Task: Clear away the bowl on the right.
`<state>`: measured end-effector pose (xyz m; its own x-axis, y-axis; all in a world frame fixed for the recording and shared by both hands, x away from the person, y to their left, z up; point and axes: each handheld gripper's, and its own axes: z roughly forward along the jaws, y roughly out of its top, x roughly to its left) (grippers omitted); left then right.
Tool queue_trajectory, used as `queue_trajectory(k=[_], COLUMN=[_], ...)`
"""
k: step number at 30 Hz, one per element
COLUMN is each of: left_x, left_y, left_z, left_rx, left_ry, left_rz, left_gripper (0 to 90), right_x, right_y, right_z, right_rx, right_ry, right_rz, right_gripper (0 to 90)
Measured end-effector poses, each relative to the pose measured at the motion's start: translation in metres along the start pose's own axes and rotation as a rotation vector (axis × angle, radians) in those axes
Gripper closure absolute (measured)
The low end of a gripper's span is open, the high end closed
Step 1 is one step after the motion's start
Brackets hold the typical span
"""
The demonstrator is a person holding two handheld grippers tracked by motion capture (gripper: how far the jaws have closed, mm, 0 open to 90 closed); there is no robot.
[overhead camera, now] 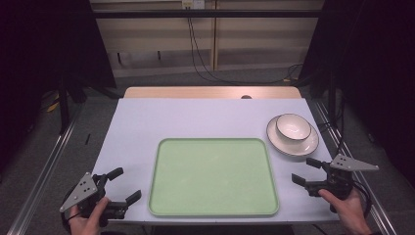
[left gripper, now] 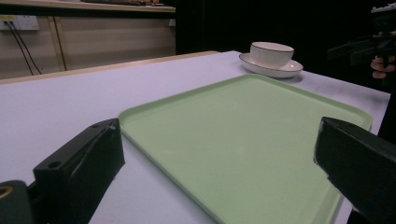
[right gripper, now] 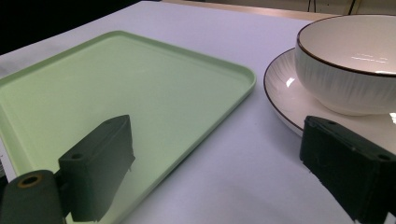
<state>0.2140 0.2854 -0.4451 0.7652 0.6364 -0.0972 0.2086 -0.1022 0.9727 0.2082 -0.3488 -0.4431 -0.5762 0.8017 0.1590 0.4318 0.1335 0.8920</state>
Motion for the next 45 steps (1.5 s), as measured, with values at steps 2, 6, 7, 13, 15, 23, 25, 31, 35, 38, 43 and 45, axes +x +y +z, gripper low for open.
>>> queue_trajectory(k=[2, 6, 7, 13, 15, 23, 25, 31, 35, 38, 43, 45], left_x=[0.000, 0.000, 0.001, 0.001, 0.001, 0.001, 0.001, 0.001, 0.001, 0.001, 0.001, 0.002], left_y=[0.000, 0.000, 0.000, 0.000, 0.000, 0.000, 0.000, 0.000, 0.000, 0.000, 0.000, 0.000], left_z=[0.000, 0.000, 0.000, 0.000, 0.000, 0.000, 0.000, 0.000, -0.001, -0.001, 0.000, 0.000], left_rx=[0.005, 0.012, 0.012, 0.012, 0.012, 0.017, 0.015, 0.016, 0.017, 0.016, 0.013, 0.014], left_ry=[0.001, 0.006, 0.006, 0.001, 0.001, 0.005, 0.006, 0.006, 0.007, 0.006, -0.004, -0.004], left_rz=[0.004, 0.006, 0.009, 0.009, 0.009, 0.013, 0.010, 0.010, 0.012, 0.011, 0.008, 0.012], left_gripper=[1.5, 1.6, 1.6, 1.6, 1.6, 1.5, 1.6, 1.5, 1.5, 1.5, 1.5, 1.6], right_x=[-0.001, -0.005, -0.006, -0.012, -0.015, -0.031, -0.035, -0.048, -0.058, -0.062, -0.071, -0.075], right_y=[0.000, 0.004, 0.005, 0.010, 0.013, 0.022, 0.024, 0.029, 0.034, 0.036, 0.041, 0.045], right_z=[0.000, 0.001, 0.000, 0.004, 0.004, 0.002, 0.002, 0.007, 0.011, 0.012, 0.018, 0.019], right_rx=[0.000, 0.004, 0.004, 0.052, 0.075, 0.109, 0.129, 0.140, 0.150, 0.154, 0.167, 0.174], right_ry=[-0.001, -0.010, -0.007, -0.013, -0.016, -0.043, -0.076, -0.115, -0.145, -0.114, -0.141, -0.148], right_rz=[0.000, -0.030, -0.029, -0.024, -0.020, 0.023, 0.020, 0.030, 0.038, 0.033, 0.029, 0.024], right_gripper=[10.0, 14.3, 14.8, 17.3, 18.3, 20.4, 22.2, 18.0, 18.1, 25.7, 22.6, 22.2])
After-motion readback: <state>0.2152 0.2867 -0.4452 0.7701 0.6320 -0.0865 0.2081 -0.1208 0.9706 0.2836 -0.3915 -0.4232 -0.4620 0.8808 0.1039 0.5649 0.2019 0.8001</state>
